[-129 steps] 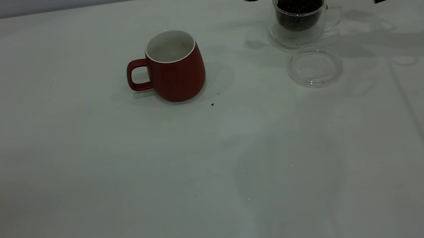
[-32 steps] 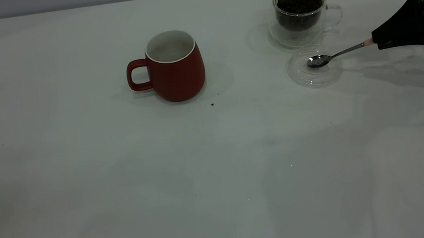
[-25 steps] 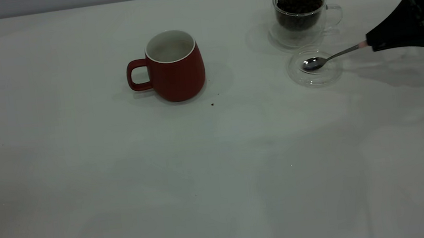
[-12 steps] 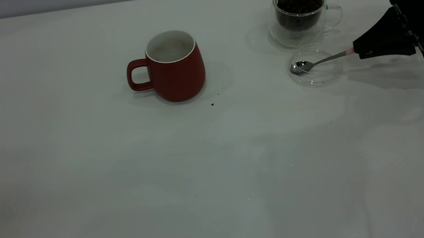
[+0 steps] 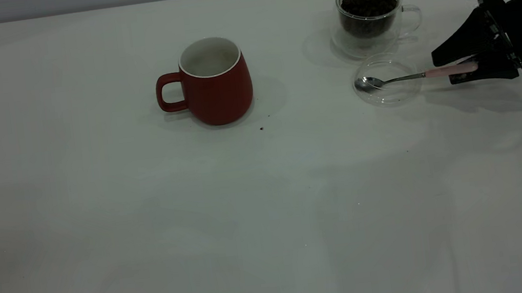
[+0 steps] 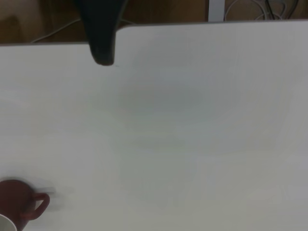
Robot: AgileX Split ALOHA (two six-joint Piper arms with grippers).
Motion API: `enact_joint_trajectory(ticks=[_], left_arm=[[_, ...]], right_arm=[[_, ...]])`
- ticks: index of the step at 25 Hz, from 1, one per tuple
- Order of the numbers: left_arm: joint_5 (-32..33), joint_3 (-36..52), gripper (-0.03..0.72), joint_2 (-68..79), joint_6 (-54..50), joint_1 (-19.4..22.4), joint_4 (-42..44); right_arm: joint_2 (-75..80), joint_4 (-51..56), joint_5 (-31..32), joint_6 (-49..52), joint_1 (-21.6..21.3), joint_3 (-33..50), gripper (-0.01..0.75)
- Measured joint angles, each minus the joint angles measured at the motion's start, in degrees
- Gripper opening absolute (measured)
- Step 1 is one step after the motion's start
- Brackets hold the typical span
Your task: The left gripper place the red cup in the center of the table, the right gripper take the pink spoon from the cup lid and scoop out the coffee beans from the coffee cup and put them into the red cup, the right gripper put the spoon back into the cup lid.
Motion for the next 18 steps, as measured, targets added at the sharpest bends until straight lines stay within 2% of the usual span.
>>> enact_joint_trajectory(ticks=[5, 12, 16, 18], left_arm=[[0.0, 0.0, 0.586, 0.0, 0.0, 0.0, 0.0], [0.0, 0.0, 0.586, 0.0, 0.0, 0.0, 0.0], [0.0, 0.0, 0.586, 0.0, 0.0, 0.0, 0.0], [0.0, 0.0, 0.586, 0.0, 0.0, 0.0, 0.0]], right_arm=[[0.0, 2.1, -3.9, -4.3, 0.1, 0.0, 0.589], [0.1, 17.5, -11.9, -15.5, 0.1, 0.0, 0.587], [-2.4, 21.7, -11.6, -15.0, 0.4, 0.8, 0.587], [-5.8, 20.5, -6.3, -11.8, 1.2, 2.2, 0.587]])
